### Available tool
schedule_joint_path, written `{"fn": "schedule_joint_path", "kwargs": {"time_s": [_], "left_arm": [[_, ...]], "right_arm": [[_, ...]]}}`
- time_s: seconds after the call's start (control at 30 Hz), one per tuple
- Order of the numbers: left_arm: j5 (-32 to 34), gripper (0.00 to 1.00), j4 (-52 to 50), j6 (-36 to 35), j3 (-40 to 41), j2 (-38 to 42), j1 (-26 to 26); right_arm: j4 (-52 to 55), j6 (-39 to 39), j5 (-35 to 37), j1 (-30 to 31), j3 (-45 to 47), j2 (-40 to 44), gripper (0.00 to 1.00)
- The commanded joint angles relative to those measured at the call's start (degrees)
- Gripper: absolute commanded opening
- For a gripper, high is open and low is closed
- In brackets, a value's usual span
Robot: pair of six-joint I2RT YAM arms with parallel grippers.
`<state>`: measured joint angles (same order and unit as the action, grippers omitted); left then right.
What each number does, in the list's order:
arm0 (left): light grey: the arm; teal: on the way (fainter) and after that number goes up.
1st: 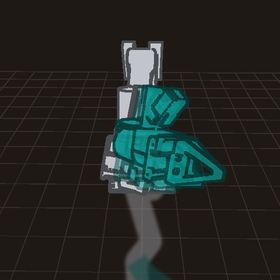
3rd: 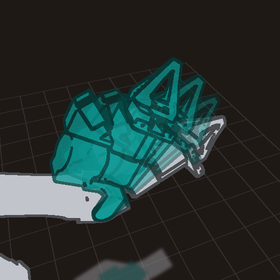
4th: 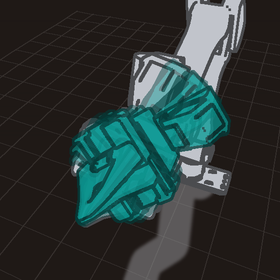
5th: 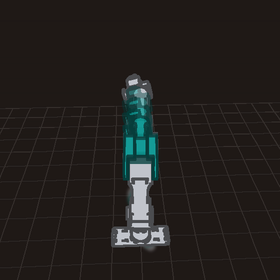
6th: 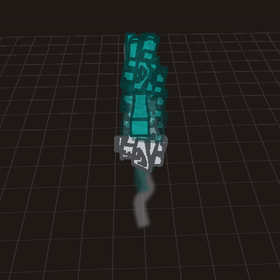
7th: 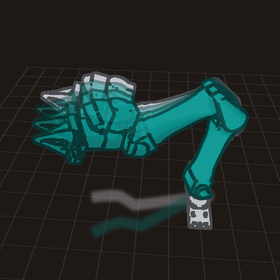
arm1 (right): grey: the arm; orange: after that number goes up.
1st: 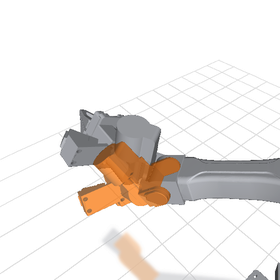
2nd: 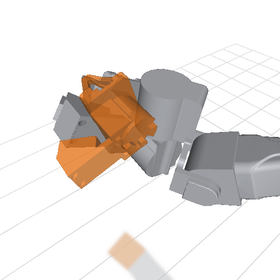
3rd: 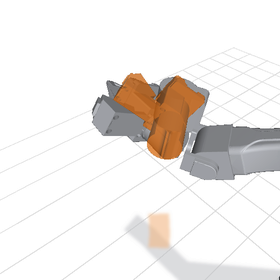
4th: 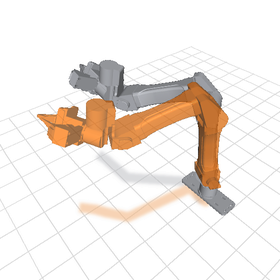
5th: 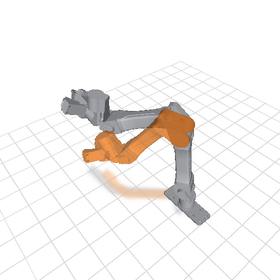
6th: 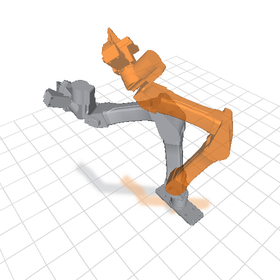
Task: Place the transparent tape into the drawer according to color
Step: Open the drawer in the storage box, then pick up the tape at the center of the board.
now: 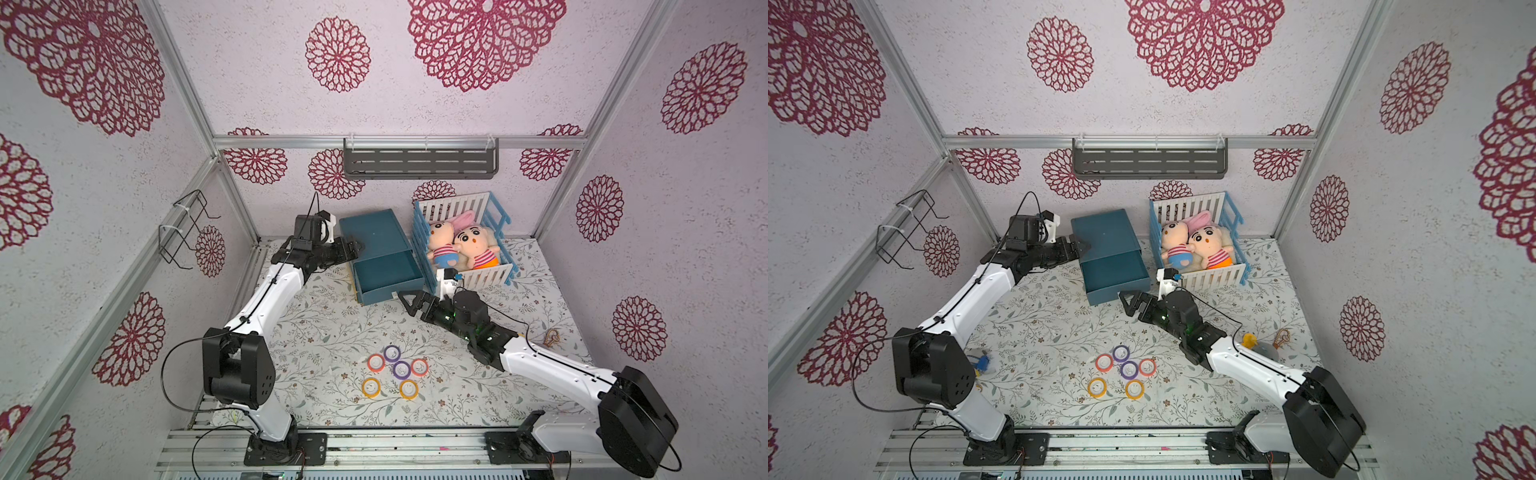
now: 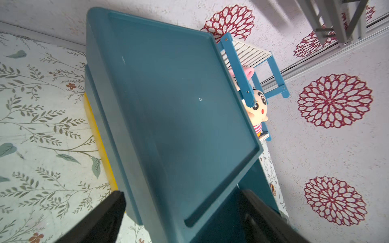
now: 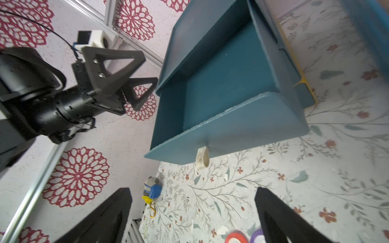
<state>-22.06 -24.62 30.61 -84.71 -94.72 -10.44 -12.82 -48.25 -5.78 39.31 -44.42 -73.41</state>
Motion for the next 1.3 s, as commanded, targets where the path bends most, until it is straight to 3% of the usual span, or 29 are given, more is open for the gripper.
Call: {"fn": "schedule_joint_path", "kwargs": {"time_s": [0.0,0.2,0.7,1.27], "left_arm": [[1.12,1.00,1.18,0.41,1.74,3.75,0.24],[3.37,0.97,0.93,1.29,8.58,10.94,0.24],[8.40,0.97,-0.51,4.81,33.18,33.78,-0.29],[8.66,0.97,1.13,9.01,43.90,34.79,-1.96]], "right_arm": [[11.41,9.80,1.55,0.33,-4.37,2.81,0.99],[28.83,17.93,1.38,0.33,-10.76,2.34,0.99],[46.33,25.40,2.12,0.42,-6.43,3.90,0.99],[50.89,23.73,7.60,4.89,-7.55,-8.13,0.95]]}}
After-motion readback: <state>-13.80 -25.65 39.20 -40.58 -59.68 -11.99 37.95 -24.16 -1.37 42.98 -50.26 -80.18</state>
